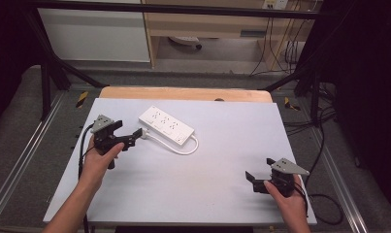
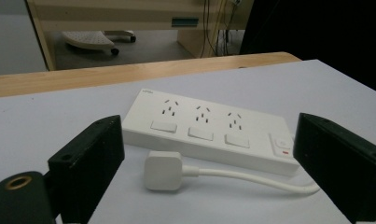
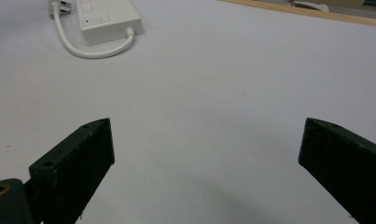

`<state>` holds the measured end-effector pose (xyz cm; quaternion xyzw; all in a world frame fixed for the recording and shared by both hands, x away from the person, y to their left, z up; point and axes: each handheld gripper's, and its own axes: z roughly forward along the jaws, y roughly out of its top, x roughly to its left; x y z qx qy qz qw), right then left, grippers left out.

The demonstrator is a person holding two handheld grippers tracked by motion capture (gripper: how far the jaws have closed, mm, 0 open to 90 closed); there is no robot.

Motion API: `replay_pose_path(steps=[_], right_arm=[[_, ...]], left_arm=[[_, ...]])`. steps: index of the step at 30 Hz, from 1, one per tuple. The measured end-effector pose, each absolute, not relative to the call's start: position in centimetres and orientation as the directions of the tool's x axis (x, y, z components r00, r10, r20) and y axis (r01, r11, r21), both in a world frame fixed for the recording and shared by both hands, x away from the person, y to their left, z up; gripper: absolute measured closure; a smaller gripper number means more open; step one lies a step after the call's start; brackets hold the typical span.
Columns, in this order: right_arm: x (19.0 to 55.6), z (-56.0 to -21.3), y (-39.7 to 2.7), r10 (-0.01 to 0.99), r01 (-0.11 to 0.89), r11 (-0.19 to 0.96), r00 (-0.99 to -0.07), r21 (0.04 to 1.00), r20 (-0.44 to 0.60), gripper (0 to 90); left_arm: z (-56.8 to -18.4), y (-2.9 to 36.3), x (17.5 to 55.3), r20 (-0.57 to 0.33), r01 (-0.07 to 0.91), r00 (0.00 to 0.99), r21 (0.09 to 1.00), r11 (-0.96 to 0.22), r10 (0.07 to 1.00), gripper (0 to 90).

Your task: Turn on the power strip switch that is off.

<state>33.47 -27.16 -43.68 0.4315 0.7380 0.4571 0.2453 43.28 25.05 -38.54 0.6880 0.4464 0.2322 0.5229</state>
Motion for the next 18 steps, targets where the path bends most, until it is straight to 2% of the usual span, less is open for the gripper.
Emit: replay_pose_path(steps=[18], right_arm=[[33.4, -43.7, -27.5, 0.864, 0.41, 0.21, -0.502, 0.887, 0.028, 3.8]], left_arm=[[-38.8, 24.3, 44.9, -0.133, 0.38, 0.471, 0.923, -0.065, 0.872, 9.3]])
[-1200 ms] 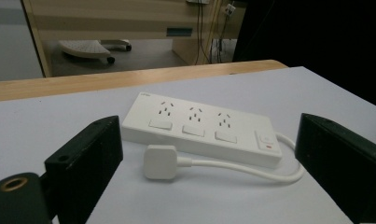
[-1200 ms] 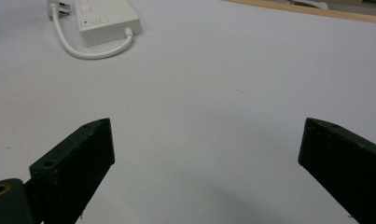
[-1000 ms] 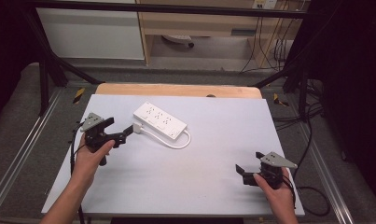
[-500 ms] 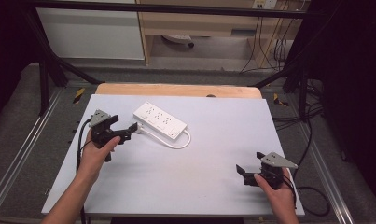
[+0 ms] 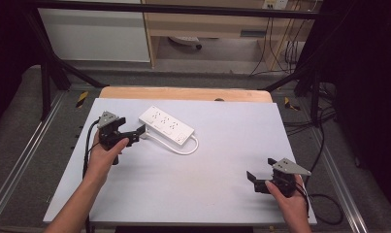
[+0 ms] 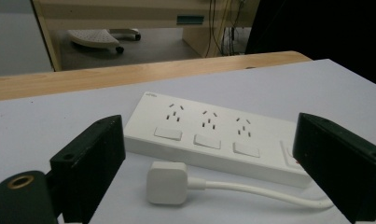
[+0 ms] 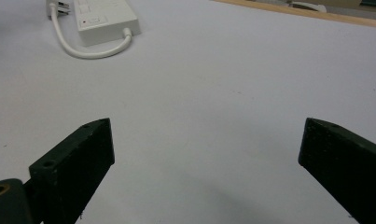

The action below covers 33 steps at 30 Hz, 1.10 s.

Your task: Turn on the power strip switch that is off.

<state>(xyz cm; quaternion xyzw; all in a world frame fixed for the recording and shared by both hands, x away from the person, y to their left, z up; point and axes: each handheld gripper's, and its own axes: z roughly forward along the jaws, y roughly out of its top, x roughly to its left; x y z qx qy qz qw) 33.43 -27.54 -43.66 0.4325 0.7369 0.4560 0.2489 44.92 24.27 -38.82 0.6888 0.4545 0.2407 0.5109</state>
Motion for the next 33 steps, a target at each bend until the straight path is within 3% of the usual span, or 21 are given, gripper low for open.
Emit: replay_pose_path(steps=[20, 33], right_arm=[[33.4, -43.6, -27.6, 0.865, 0.409, 0.203, -0.5, 0.89, 0.032, 3.8], [33.4, -43.6, -27.6, 0.864, 0.41, 0.202, -0.502, 0.89, 0.035, 3.8]], left_arm=[[-39.9, 24.5, 46.3, -0.124, 0.389, 0.444, 0.919, -0.066, 0.888, 14.0], [-40.9, 24.4, 47.6, -0.093, 0.375, 0.43, 0.923, -0.084, 0.898, 21.5]])
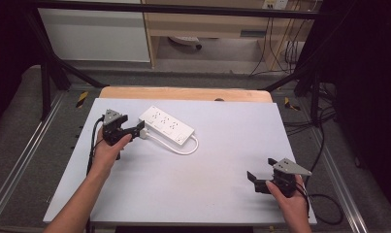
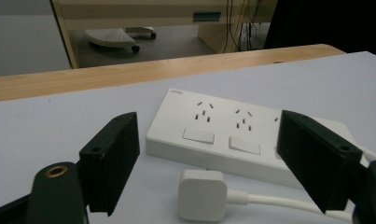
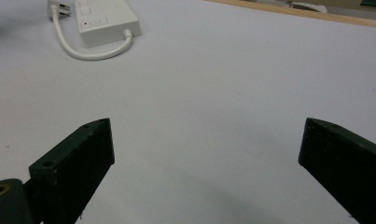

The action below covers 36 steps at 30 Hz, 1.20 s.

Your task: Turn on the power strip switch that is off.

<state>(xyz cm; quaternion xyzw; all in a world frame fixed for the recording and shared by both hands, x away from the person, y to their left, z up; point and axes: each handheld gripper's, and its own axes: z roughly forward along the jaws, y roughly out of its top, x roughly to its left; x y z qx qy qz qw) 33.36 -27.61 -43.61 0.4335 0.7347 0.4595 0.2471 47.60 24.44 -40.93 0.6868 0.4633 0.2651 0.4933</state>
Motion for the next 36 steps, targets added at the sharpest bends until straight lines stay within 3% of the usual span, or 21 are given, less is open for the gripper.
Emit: replay_pose_path(steps=[18, 36], right_arm=[[33.4, -43.7, -27.7, 0.865, 0.414, 0.198, -0.5, 0.888, 0.041, 3.7], [33.4, -43.7, -27.8, 0.866, 0.422, 0.193, -0.497, 0.886, 0.049, 3.7]], left_arm=[[-41.1, 23.3, 49.9, -0.067, 0.397, 0.438, 0.909, -0.126, 0.896, 23.4], [-41.9, 23.3, 51.5, -0.062, 0.382, 0.437, 0.916, -0.123, 0.897, 40.9]])
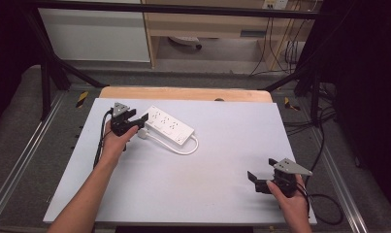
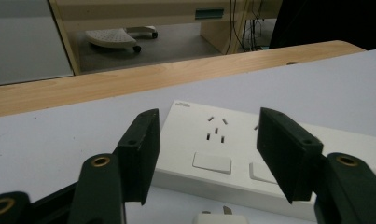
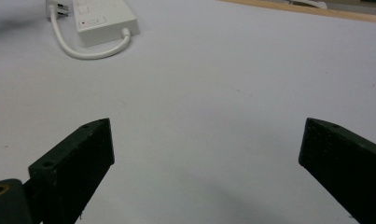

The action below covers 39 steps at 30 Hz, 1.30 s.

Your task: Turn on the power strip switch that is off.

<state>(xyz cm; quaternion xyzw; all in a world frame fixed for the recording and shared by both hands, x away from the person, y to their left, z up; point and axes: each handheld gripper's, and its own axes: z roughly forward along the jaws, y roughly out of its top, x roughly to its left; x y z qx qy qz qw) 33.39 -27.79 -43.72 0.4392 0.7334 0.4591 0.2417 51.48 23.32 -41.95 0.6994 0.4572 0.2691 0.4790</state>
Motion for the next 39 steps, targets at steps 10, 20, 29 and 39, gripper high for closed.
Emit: replay_pose_path(steps=[10, 20, 29, 39], right_arm=[[33.4, -43.8, -27.9, 0.868, 0.422, 0.191, -0.495, 0.886, 0.049, 3.7], [33.4, -43.8, -28.0, 0.868, 0.421, 0.191, -0.495, 0.887, 0.048, 3.7], [33.4, -43.7, -28.0, 0.867, 0.42, 0.192, -0.496, 0.887, 0.047, 3.7], [33.4, -43.8, -28.0, 0.868, 0.425, 0.187, -0.494, 0.886, 0.054, 3.7]], left_arm=[[-42.2, 22.5, 52.1, -0.04, 0.398, 0.459, 0.903, -0.165, 0.888, 47.8], [-42.6, 22.2, 52.5, -0.041, 0.414, 0.464, 0.893, -0.176, 0.885, 58.4], [-43.1, 22.1, 52.8, -0.047, 0.427, 0.477, 0.885, -0.184, 0.877, 67.6], [-43.6, 22.1, 53.1, -0.07, 0.441, 0.481, 0.881, -0.172, 0.874, 78.8]])
